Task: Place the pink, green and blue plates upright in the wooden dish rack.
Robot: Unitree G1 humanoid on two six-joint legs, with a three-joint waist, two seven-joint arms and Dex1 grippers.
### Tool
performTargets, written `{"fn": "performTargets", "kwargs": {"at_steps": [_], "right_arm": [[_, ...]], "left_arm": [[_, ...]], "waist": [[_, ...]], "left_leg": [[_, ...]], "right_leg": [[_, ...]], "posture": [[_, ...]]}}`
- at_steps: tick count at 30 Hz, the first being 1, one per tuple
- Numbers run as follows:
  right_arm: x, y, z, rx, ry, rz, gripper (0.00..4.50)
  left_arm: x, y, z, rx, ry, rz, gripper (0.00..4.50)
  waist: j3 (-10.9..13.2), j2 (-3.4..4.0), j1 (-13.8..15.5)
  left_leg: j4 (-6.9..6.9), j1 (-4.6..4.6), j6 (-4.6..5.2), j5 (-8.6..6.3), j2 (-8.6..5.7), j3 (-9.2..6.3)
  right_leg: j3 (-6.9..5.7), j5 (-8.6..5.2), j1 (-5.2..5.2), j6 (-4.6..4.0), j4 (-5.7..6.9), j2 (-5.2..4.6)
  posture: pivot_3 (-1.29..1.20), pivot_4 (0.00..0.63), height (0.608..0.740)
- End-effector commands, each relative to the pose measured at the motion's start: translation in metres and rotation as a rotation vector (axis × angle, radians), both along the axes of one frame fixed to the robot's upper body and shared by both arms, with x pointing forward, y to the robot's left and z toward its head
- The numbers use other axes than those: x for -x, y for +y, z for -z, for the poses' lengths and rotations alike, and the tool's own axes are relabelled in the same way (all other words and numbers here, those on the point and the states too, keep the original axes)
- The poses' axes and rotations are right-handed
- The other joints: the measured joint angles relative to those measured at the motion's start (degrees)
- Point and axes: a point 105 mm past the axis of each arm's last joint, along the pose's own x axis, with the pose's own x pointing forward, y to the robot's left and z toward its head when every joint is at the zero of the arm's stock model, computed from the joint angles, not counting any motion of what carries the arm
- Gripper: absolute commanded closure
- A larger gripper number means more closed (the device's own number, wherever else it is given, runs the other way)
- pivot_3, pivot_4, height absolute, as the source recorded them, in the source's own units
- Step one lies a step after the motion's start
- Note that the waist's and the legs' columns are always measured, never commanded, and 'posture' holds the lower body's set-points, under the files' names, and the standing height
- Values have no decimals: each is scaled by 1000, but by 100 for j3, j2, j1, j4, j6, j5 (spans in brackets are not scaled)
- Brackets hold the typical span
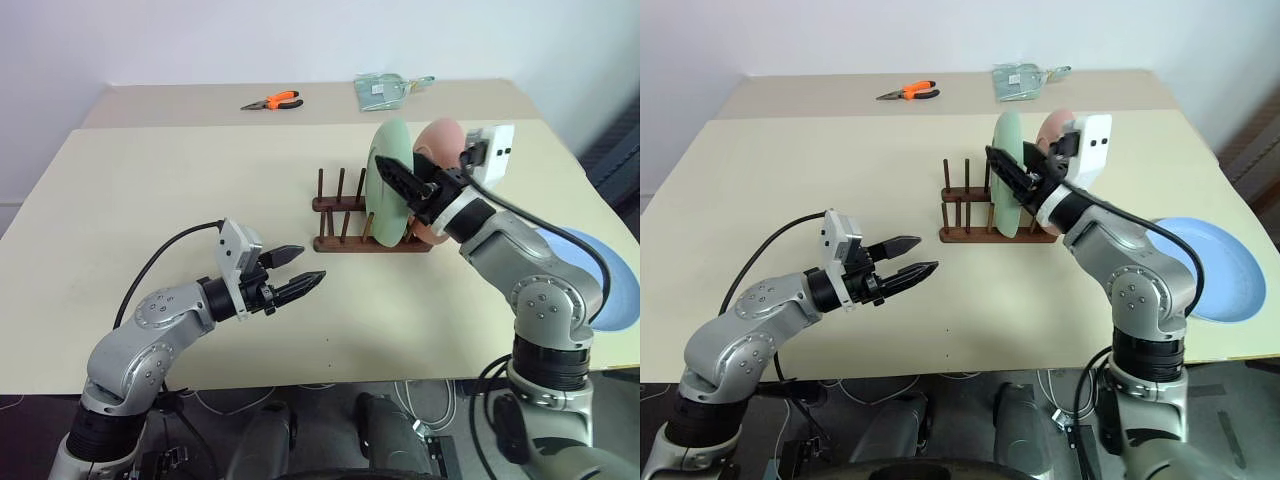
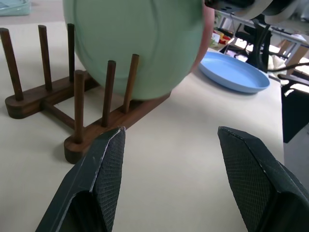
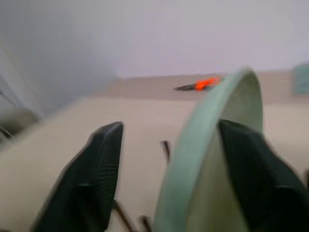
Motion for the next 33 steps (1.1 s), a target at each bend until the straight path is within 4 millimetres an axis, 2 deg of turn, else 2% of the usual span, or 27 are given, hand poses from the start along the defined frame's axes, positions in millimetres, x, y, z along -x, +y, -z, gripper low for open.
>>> {"fn": "performTargets", "kwargs": {"at_steps": [1, 4, 5, 6, 8, 9, 10, 11, 12, 15, 16, 18, 22, 25, 28, 30, 32, 33], "right_arm": [[18, -3, -31, 172, -266, 5, 1487], [27, -32, -63, 170, -374, 67, 1487], [29, -49, -72, 159, -391, 109, 1487], [31, -64, -77, 147, -393, 152, 1487], [32, -103, -74, 168, -340, 277, 1487], [31, -127, -59, 213, -275, 365, 1487], [33, -150, -38, 278, -191, 446, 914], [36, -163, -25, 323, -136, 492, 579], [39, -172, -12, 368, -89, 520, 63], [52, -178, 53, 529, 121, 493, 25], [56, -179, 68, 568, 166, 484, 25], [60, -183, 94, 590, 247, 503, 25], [64, -201, 130, 639, 385, 586, 25], [65, -216, 145, 673, 447, 641, 851], [62, -220, 148, 667, 458, 660, 2378], [58, -222, 145, 664, 447, 672, 3483], [49, -216, 133, 608, 401, 676, 4444], [45, -213, 124, 591, 360, 677, 4444]], "left_arm": [[3, -5, -7, -7, -39, 28, 1363], [1, -10, -5, -10, -33, 47, 1363], [1, -12, -3, -15, -31, 58, 1363], [0, -13, -2, -20, -30, 69, 1363], [-1, -17, 1, -33, -28, 92, 1363], [-2, -19, 2, -39, -27, 106, 1363], [-4, -21, 3, -44, -28, 119, 1363], [-5, -22, 4, -47, -29, 127, 1363], [-5, -24, 4, -49, -30, 134, 1363], [-7, -27, 5, -53, -36, 153, 1363], [-8, -27, 5, -56, -38, 155, 1363], [-8, -28, 6, -64, -40, 158, 1363], [-7, -27, 8, -70, -41, 158, 1363], [-6, -26, 9, -76, -43, 149, 1363], [-6, -24, 9, -80, -46, 140, 1363], [-6, -24, 10, -81, -47, 135, 1363], [-7, -23, 10, -82, -49, 128, 1363], [-7, -23, 10, -83, -49, 124, 1363]], "waist": [[0, -1, 5], [1, -2, 10], [1, -3, 24], [1, -3, 33], [1, -5, 70], [-2, -10, 119], [-9, -21, 163], [-14, -29, 191], [-14, -29, 184], [-10, 3, 133], [-12, 8, 116], [-13, 20, 58], [-15, 21, 7], [-15, 21, 20], [-15, 19, 39], [-15, 19, 45], [-15, 20, 44], [-15, 20, 34]], "left_leg": [[1, 0, 0, 0, 0, 0], [1, 0, 0, 0, 0, 1], [1, -1, 0, 0, 0, 0], [4, 0, 0, 0, 0, -2], [6, -1, 0, 0, -1, -2], [5, 0, 1, 0, -1, -2], [4, 1, 3, -2, -1, -1], [4, 1, 5, -3, -1, -3], [4, 1, 6, -4, 1, -5], [6, 2, 7, -4, -3, 11], [5, 3, 8, -4, -2, 17], [3, 5, 8, -4, 3, 25], [4, 5, 8, -5, 6, 29], [9, 11, 8, -5, 4, 24], [11, 8, 8, -5, 2, 22], [12, 8, 8, -5, 1, 20], [14, 8, 8, -5, 1, 20], [14, 9, 8, -5, 1, 20]], "right_leg": [[0, -2, 2, 3, -1, 0], [0, -4, 5, 6, -5, -1], [-1, -4, 7, 6, -5, -1], [-1, -3, 11, 5, -7, -2], [-1, -2, 16, 0, -13, -3], [-1, -2, 17, 0, -13, -3], [-2, -3, 19, -1, -17, -3], [-6, -6, 22, 1, -17, -3], [-14, -9, 28, 4, -18, -4], [-3, -8, 25, 4, -16, -15], [1, -8, 23, 4, -15, -16], [3, -13, 24, 12, -14, -13], [5, -22, 36, 16, -13, -13], [3, -22, 31, 16, -15, -14], [3, -12, 30, 1, -15, -16], [2, -13, 31, 4, -15, -16], [2, -20, 32, 14, -14, -16], [2, -22, 32, 18, -14, -16]], "posture": [[0, 150, 740], [0, 150, 740], [0, 150, 740], [0, 150, 740], [0, 150, 740], [0, 150, 740], [0, 150, 740], [0, 150, 740], [0, 150, 740], [0, 150, 740], [0, 150, 740], [0, 150, 740], [0, 150, 740], [0, 150, 740], [0, 150, 740], [0, 150, 740], [0, 150, 740], [0, 150, 740]]}}
